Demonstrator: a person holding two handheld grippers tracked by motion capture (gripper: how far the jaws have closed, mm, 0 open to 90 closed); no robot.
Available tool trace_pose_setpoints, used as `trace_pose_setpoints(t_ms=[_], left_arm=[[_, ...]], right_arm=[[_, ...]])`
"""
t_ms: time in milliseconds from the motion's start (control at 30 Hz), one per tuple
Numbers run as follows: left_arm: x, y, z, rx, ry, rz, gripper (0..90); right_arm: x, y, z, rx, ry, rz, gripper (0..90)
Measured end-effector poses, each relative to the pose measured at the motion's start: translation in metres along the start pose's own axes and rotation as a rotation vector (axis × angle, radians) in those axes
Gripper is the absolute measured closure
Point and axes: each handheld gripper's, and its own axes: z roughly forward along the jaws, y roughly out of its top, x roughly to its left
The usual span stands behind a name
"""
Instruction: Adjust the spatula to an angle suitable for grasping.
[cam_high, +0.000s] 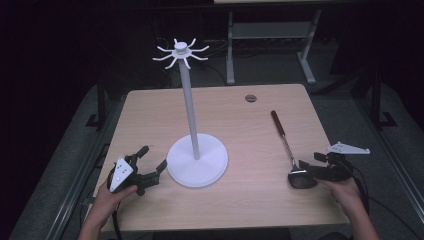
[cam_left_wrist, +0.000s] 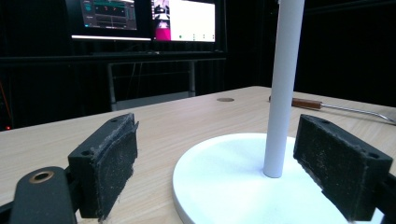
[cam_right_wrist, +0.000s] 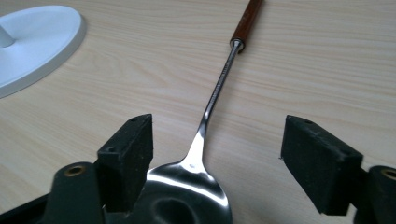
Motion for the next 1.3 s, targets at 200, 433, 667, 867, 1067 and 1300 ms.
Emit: trace_pose_setpoints(t_ms=[200,433,667,867,1067,1300], left_arm=[[0.001,0.000,0.000,0.003,0.002,-0.005,13.0],[0.001,0.000,0.000,0.002,0.007,-0.011,12.9],[0.001,0.000,0.000,0.003,0.009,-0.006,12.9],[0.001,0.000,0.000,0.002,0.010,-0.008,12.9],[0.001,0.000,0.000,0.003,0.011,-0.006,12.9],[0.001,0.000,0.000,0.004,0.011,-0.005,12.9]], right_arm=[[-0.005,0.009,0.009,0.018,0.007,0.008,44.1],[-0.010,0.018,0.018,0.020,-0.003,0.023,57.8],[-0.014,0.037,0.026,-0.011,-0.027,0.017,80.8],[-0.017,0.049,0.036,-0.016,-0.048,-0.005,89.6],[-0.026,0.068,0.053,-0.016,-0.048,-0.024,89.7],[-0.033,0.077,0.068,-0.018,-0.055,-0.020,89.6]])
